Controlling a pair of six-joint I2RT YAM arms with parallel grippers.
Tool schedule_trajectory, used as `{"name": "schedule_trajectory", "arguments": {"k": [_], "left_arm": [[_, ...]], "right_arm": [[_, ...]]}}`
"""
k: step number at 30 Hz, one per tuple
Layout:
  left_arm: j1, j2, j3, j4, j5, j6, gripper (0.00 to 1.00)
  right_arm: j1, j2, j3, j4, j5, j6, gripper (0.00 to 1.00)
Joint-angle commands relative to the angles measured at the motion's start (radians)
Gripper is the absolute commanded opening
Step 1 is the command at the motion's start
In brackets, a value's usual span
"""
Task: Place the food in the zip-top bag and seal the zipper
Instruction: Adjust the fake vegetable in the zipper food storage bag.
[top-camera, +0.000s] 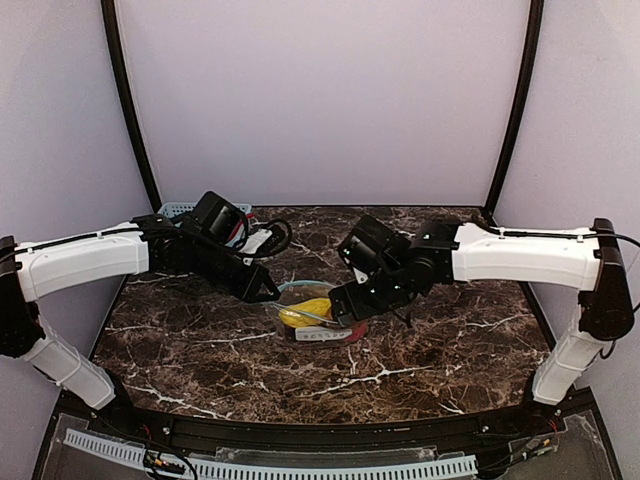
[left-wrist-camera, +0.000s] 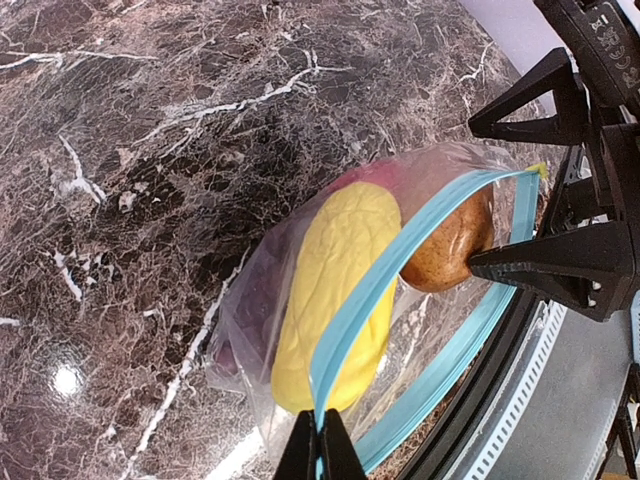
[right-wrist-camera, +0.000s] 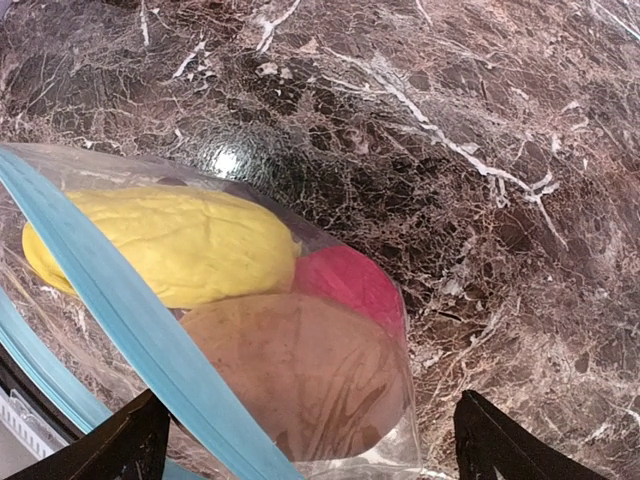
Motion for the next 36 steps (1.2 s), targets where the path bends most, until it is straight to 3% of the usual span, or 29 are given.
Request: {"name": "schedule_trajectory", "arguments": {"k": [1, 13, 23, 36], "left_arm": [[0.012, -0.014, 0.024, -0.027, 0.019, 0.024, 0.01], [0.012, -0.016, 0.027, -0.027, 0.059, 0.033, 0.01], [0.013, -0.021, 0.030, -0.035, 0.045, 0.037, 0.01], [0.013, -0.027, 0.043, -0.060, 0.026, 0.050, 0.01]], "right_arm": [[0.007, -0.044, -0.013, -0.057, 0.033, 0.018, 0.97], [0.008, -0.036, 0.104, 0.020, -0.038, -0.023, 0.99], [0.001, 0.053, 0.083, -0.015, -0.043, 0.004, 0.99], [-0.051, 0.022, 0.050, -0.079, -0.015, 0.024, 0.99]]}}
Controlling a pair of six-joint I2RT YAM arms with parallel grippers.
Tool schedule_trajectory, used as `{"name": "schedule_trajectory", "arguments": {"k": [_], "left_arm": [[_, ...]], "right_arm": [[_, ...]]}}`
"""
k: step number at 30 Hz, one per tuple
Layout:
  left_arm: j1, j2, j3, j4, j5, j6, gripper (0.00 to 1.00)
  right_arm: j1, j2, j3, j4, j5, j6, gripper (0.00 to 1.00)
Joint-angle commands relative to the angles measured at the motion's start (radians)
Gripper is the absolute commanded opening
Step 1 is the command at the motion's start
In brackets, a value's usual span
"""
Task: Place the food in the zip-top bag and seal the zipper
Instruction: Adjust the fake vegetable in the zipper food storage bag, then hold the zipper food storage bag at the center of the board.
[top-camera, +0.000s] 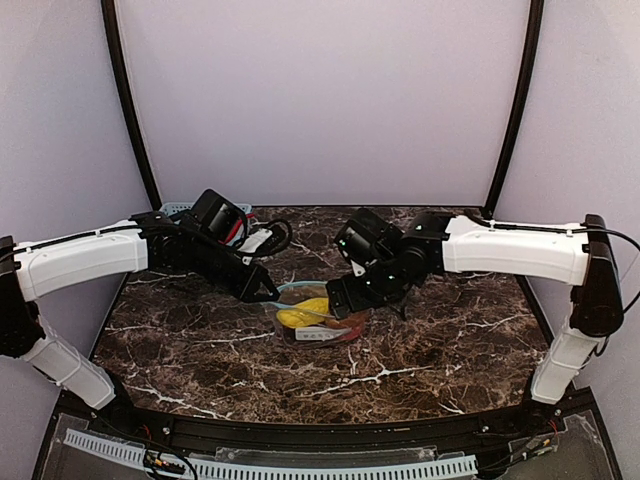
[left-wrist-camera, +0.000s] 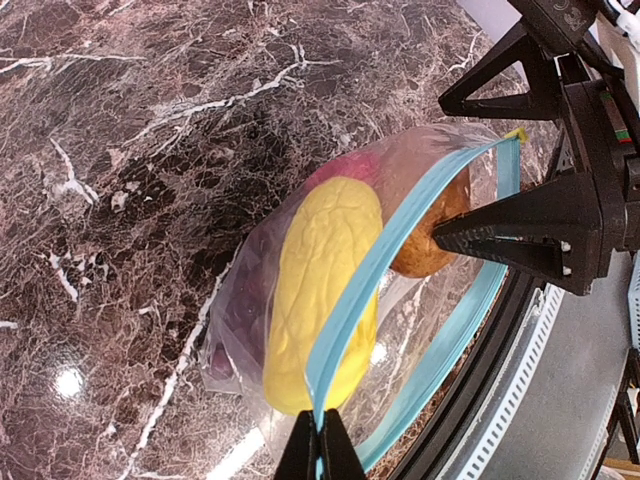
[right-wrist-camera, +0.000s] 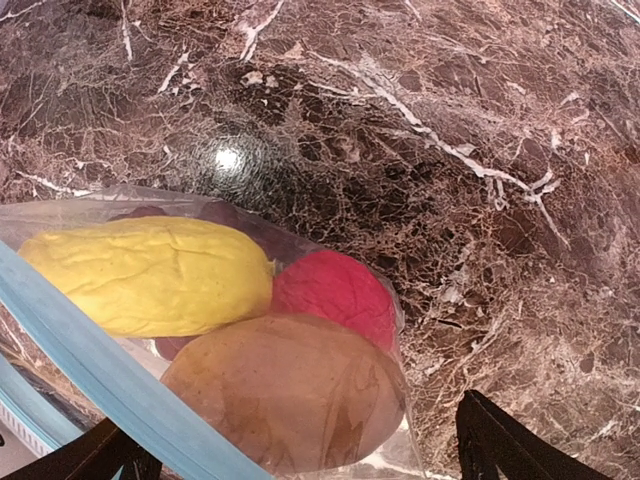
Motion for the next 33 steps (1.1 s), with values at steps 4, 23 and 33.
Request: {"name": "schedule_trajectory", "arguments": {"k": [4, 23, 33], "left_arm": [[0.007, -0.018, 0.028, -0.019, 0.011, 0.003, 0.01], [0.007, -0.015, 0.026, -0.008, 0.010, -0.017, 0.01], [0.017, 0.003, 0.053, -0.050, -0.012, 0.034, 0.01]], "right_arm": [[-0.012, -0.054, 0.010, -0.027, -0.030, -0.015, 0.99], [-0.010, -0.201, -0.122, 0.084, -0.065, 0.015, 0.70], [-0.031, -0.312, -0.242, 0.196, -0.119, -0.044, 0.64]]}}
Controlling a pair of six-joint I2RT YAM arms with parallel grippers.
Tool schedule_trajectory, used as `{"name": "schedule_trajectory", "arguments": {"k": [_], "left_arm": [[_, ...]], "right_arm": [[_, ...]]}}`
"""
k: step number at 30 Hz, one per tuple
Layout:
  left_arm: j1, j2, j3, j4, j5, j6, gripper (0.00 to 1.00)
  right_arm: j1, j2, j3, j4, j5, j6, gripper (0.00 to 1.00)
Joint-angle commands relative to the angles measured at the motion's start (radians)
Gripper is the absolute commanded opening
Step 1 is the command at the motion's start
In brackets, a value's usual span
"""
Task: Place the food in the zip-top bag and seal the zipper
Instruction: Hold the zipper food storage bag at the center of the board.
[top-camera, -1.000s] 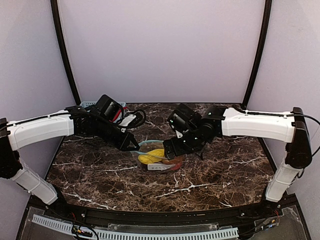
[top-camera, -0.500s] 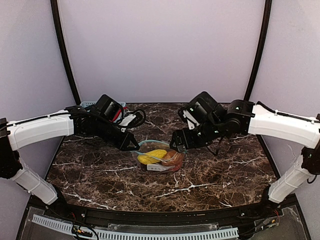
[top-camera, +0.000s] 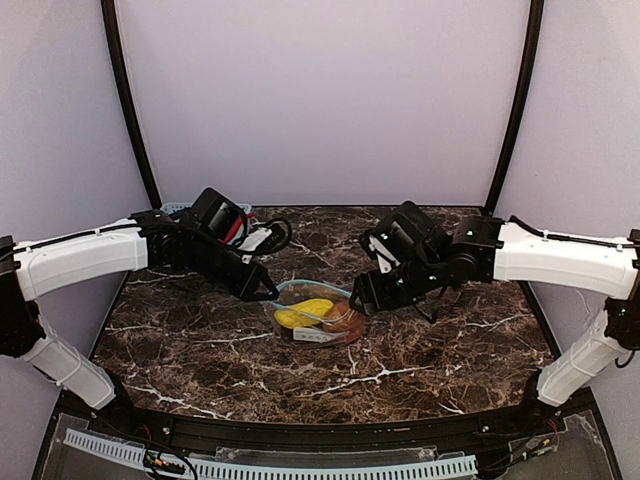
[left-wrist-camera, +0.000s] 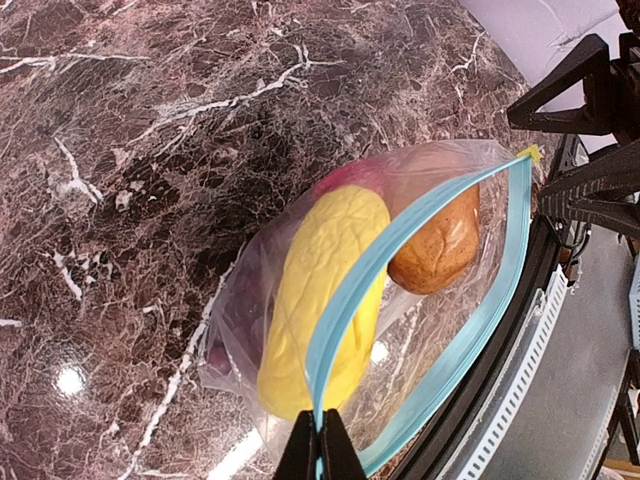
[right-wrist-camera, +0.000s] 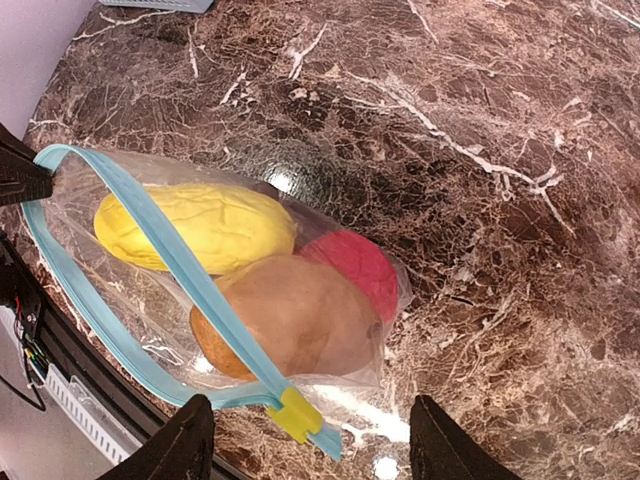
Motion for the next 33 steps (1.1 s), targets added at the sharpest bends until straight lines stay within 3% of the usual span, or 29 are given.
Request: {"name": "schedule_trajectory", "arguments": {"k": [1, 4, 11, 24, 33], "left_arm": [[0.019, 0.008, 0.056, -0.051, -0.008, 0.042, 0.01], [0.036, 0.019, 0.071, -0.065, -0.007, 0.050, 0.01], [0.043, 0.036, 0.087, -0.071, 0.011, 0.060, 0.01], [0.044, 0.055, 0.099, -0.077, 0.010, 0.061, 0.01], [0.046, 0.065, 0.112, -0.082, 0.011, 0.063, 0.01]], "right_arm": [[-0.023, -0.100, -0.100, 0.124, -0.052, -0.066, 0.61], [-0.057, -0.167, -0.197, 0.221, -0.119, -0.162, 0.49], [-0.096, -0.282, -0.340, 0.415, -0.269, -0.332, 0.40], [-0.088, -0.204, -0.358, 0.476, -0.389, -0.405, 0.23], [-0.070, -0.160, -0.358, 0.477, -0.381, -0.416, 0.12]]}}
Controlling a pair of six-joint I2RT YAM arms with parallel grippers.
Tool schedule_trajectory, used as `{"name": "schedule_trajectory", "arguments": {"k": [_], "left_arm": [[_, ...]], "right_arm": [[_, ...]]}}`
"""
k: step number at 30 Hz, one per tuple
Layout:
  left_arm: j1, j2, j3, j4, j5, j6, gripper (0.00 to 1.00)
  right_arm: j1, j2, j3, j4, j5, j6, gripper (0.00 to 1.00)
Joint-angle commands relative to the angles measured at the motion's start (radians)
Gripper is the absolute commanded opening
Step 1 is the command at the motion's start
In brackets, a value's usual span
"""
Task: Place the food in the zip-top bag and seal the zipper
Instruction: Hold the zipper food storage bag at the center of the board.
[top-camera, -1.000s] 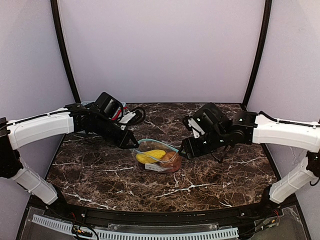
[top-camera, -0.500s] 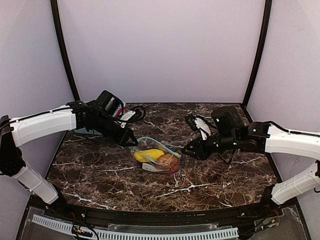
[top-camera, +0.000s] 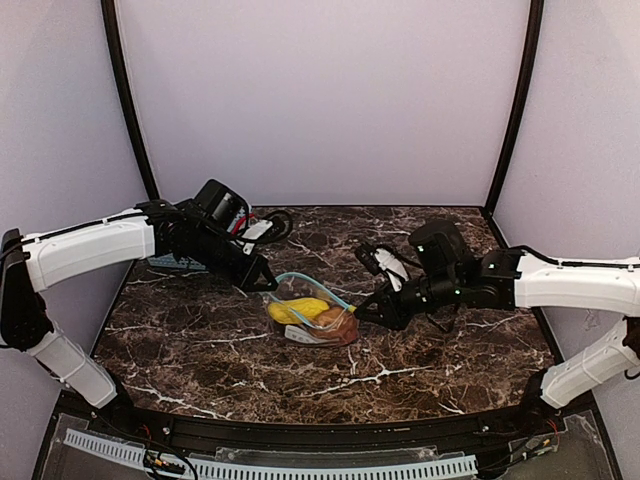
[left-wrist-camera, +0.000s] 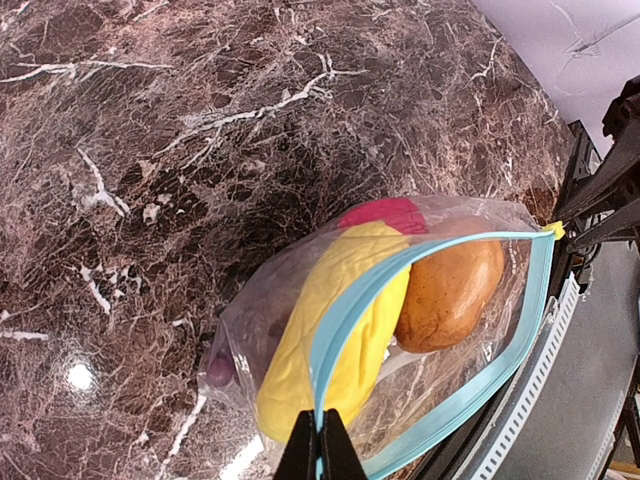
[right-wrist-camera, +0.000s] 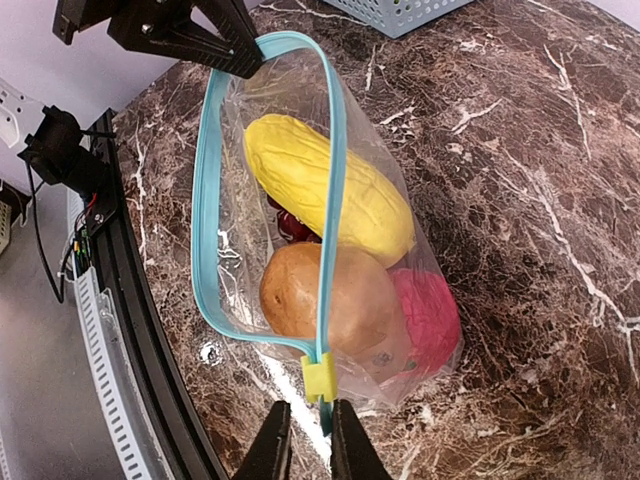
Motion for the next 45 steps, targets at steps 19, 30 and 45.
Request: {"name": "schedule_trajectory", "arguments": {"k": [19, 30, 45], "left_arm": [[0.007, 0.009, 0.035, -0.049, 0.001, 0.025, 0.01], [0.006, -0.112, 0.103, -0.076, -0.006, 0.202, 0.70], [-0.196, -0.004, 0.103, 0.298, 0.296, 0.375, 0.69]], "right_arm": [[0.012, 0.015, -0.036, 0.051, 0.039, -0.010, 0.00], [0.013, -0.021, -0.006, 0.040, 0.023, -0.037, 0.00], [0.012, -0.056, -0.016, 0.100, 0.020, -0.040, 0.00]]}}
